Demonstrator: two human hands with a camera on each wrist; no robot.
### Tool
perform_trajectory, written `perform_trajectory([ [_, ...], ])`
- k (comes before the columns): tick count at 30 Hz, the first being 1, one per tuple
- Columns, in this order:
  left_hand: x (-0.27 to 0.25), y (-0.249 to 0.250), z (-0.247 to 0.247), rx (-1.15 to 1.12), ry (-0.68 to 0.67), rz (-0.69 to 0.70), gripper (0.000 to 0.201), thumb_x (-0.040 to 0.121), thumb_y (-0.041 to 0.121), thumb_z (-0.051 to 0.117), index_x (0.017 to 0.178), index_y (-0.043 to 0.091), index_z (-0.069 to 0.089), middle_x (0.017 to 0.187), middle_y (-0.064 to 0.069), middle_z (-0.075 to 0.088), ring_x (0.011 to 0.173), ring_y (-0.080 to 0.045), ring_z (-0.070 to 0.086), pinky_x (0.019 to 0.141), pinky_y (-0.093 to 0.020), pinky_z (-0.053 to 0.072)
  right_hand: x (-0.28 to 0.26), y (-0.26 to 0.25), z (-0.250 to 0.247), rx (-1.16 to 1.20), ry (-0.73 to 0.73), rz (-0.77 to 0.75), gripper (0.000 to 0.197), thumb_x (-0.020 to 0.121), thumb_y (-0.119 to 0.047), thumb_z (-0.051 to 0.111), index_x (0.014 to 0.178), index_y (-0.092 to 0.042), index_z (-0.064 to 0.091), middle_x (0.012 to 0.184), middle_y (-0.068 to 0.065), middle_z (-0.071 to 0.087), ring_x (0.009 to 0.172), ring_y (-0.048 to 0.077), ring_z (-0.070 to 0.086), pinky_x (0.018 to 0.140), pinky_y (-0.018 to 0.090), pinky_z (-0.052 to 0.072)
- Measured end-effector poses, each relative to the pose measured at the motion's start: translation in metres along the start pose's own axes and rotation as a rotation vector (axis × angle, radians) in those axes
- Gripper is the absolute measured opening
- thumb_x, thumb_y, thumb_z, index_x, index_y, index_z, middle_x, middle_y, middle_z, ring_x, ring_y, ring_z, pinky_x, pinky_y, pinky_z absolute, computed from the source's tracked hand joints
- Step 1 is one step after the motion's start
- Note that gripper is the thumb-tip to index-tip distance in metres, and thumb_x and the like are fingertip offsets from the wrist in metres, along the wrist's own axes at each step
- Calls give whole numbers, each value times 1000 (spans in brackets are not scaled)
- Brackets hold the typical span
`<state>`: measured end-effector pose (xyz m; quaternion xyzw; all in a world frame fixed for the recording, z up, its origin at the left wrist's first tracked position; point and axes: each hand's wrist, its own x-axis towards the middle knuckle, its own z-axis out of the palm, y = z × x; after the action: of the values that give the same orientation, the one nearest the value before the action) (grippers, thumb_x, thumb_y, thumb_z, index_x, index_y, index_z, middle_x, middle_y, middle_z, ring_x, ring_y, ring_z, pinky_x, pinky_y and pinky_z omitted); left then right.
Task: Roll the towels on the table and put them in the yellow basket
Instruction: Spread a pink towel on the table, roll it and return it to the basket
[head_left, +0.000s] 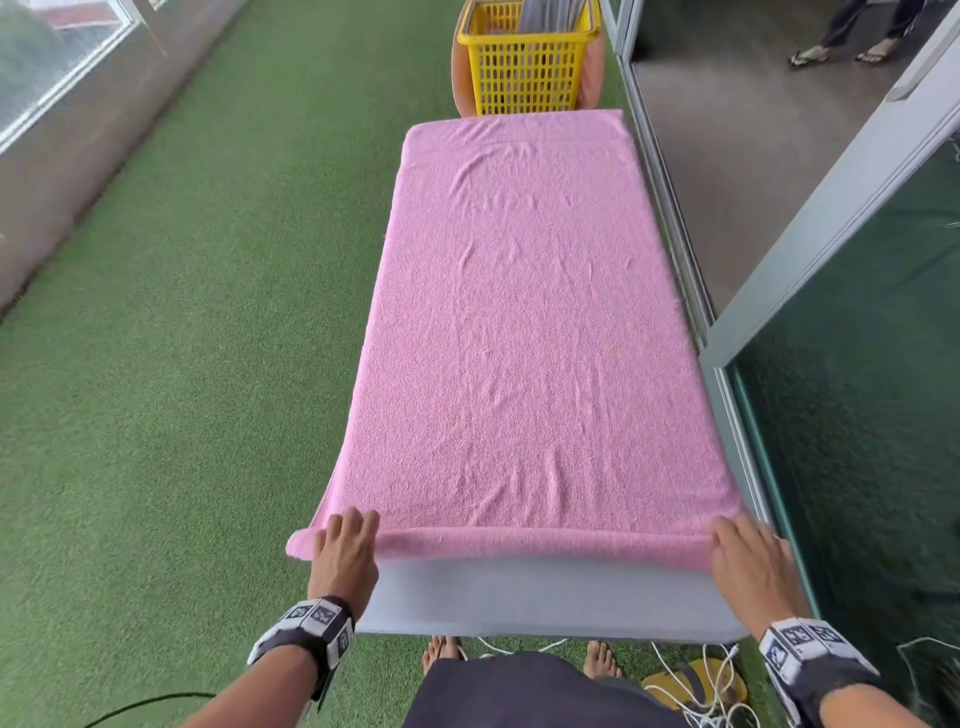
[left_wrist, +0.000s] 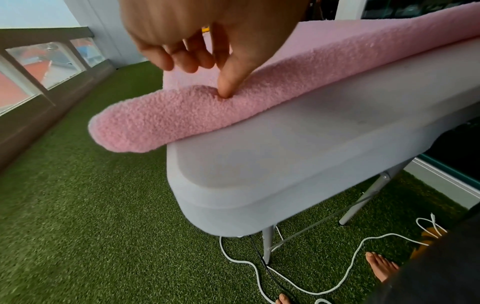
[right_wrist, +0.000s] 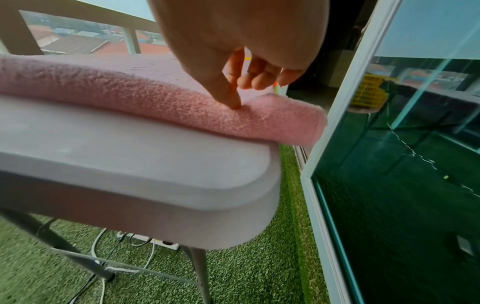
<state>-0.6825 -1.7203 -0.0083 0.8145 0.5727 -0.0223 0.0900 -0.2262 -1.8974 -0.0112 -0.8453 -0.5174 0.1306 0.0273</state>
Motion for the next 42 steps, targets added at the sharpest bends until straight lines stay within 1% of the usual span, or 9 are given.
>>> perform_trajectory([
  [8, 4, -1, 2, 3, -80, 36, 45, 52, -14, 69, 90, 10, 62, 82, -4, 62, 71, -23, 56, 60, -35, 53, 3, 1, 7, 61, -68, -11, 41, 74, -6, 74, 111, -22, 67, 112, -8, 66, 106, 18, 60, 93, 40, 50],
  [14, 5, 6, -1, -26, -89, 34, 19, 77, -5, 59, 78, 14, 64, 75, 1, 63, 68, -16, 53, 71, -35, 51, 10, -6, -7, -175, -158, 1, 20, 89, -32, 48, 75, -37, 62, 78, -19, 62, 84, 1, 49, 86, 31, 23],
  [18, 0, 4, 2, -39, -83, 30, 32, 86, 3, 29, 94, 13, 58, 86, 3, 55, 78, -15, 49, 85, -37, 49, 18, -7, -10, -69, -150, -5, 22, 95, -26, 46, 75, -35, 46, 76, -12, 59, 78, 3, 51, 87, 33, 29],
  [20, 0, -6, 15, -47, -31, -21, 50, 76, -1, 25, 110, 5, 61, 101, -8, 64, 92, -26, 60, 91, -47, 51, 19, -5, -10, 2, -35, -24, 20, 87, -16, 61, 89, -34, 54, 89, -12, 59, 83, 12, 56, 84, 37, 37],
  [24, -9, -14, 45, -79, -3, -6, 58, 83, -6, 26, 134, 9, 49, 135, -13, 53, 128, -31, 48, 107, -47, 33, 13, -6, 1, 32, -18, -62, 45, 71, 4, 72, 74, -32, 46, 82, -13, 46, 76, 13, 49, 67, 33, 46],
  [27, -22, -2, 39, -35, -73, 94, 51, 81, 5, 54, 132, 3, 51, 133, -16, 56, 126, -32, 49, 103, -47, 34, 4, -12, 4, 47, -42, -87, 48, 66, 3, 73, 84, -31, 45, 88, -13, 49, 81, 13, 52, 71, 31, 49],
  [30, -12, 5, 27, -51, -104, 76, 69, 58, 7, 86, 122, 2, 60, 125, -17, 62, 120, -34, 56, 100, -42, 40, 5, -11, 4, 64, -28, -63, 47, 67, 4, 73, 104, -22, 61, 107, -4, 62, 101, 19, 61, 89, 39, 54],
  [35, 6, 13, 18, -37, -21, 95, 49, 43, -12, 83, 82, 11, 66, 89, -3, 62, 85, -19, 55, 70, -29, 57, 19, -8, -1, 83, -93, -25, 45, 75, 3, 70, 111, -23, 64, 117, -6, 64, 111, 19, 60, 87, 38, 55],
  [42, -6, 11, 11, -15, -33, 125, 43, 41, -11, 82, 71, 14, 64, 66, 5, 60, 60, -14, 57, 50, -22, 50, -4, -12, -1, 94, -99, -18, 39, 70, 3, 75, 99, -22, 67, 101, -8, 66, 93, 16, 61, 72, 24, 43],
])
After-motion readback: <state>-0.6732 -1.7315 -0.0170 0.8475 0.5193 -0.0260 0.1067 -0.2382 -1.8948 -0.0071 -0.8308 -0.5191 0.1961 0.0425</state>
